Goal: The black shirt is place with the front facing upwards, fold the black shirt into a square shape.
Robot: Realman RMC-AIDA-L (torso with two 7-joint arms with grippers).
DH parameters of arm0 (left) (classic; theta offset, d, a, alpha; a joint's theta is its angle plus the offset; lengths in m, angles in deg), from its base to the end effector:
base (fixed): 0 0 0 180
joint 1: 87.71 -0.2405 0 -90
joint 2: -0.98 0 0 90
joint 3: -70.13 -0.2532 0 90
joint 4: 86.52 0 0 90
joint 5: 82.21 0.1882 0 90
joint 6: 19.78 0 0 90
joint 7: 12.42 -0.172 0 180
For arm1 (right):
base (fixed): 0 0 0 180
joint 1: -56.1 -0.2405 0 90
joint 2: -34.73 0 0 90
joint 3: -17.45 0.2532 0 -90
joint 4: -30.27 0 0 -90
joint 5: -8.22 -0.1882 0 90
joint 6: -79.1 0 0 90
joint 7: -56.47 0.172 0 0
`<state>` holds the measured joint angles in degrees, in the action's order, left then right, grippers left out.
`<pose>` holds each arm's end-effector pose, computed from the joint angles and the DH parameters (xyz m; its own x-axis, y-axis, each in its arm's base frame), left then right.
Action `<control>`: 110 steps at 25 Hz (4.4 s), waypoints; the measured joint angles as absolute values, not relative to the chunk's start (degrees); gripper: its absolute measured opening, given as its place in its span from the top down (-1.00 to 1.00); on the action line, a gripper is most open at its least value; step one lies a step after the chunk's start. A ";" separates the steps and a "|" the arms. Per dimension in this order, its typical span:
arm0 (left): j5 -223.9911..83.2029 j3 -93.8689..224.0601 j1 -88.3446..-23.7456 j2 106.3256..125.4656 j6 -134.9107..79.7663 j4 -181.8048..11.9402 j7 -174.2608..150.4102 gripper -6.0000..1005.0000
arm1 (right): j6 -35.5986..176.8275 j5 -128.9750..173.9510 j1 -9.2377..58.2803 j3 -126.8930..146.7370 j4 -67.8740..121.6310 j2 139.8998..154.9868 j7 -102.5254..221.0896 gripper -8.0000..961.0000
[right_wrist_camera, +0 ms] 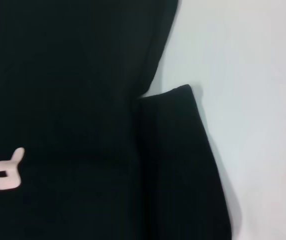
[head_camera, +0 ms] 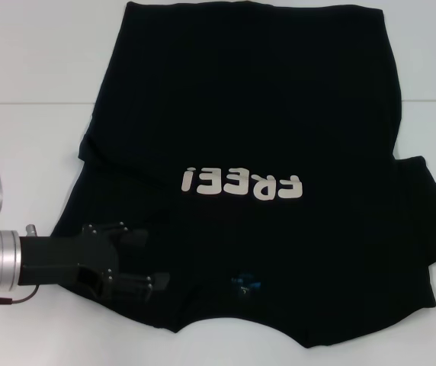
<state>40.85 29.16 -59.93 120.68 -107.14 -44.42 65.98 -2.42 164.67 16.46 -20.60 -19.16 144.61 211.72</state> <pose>-0.2642 0.3080 -0.0296 0.8696 0.3534 0.3448 0.4328 -0.8817 -0.1877 0.3132 0.3777 0.0725 0.1186 -0.9366 -0.3298 -0.9109 0.0296 -0.4116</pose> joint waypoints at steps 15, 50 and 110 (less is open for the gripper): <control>40.84 29.35 -59.43 120.64 -106.96 -44.42 65.95 -0.84 | 9.00 164.89 13.36 -26.04 -8.60 145.22 211.27 -0.84; 40.84 29.35 -58.97 120.50 -106.26 -44.43 66.66 -0.84 | 10.14 167.13 12.12 -27.57 -8.98 145.91 211.29 0.91; 43.17 40.53 -57.87 107.88 -111.91 -52.11 125.04 -0.84 | 4.00 121.32 26.51 -29.86 -2.07 154.76 124.22 -0.94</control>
<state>43.17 40.53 -57.87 107.88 -111.91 -52.11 125.04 4.00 121.32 26.51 -29.86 -2.07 154.76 124.22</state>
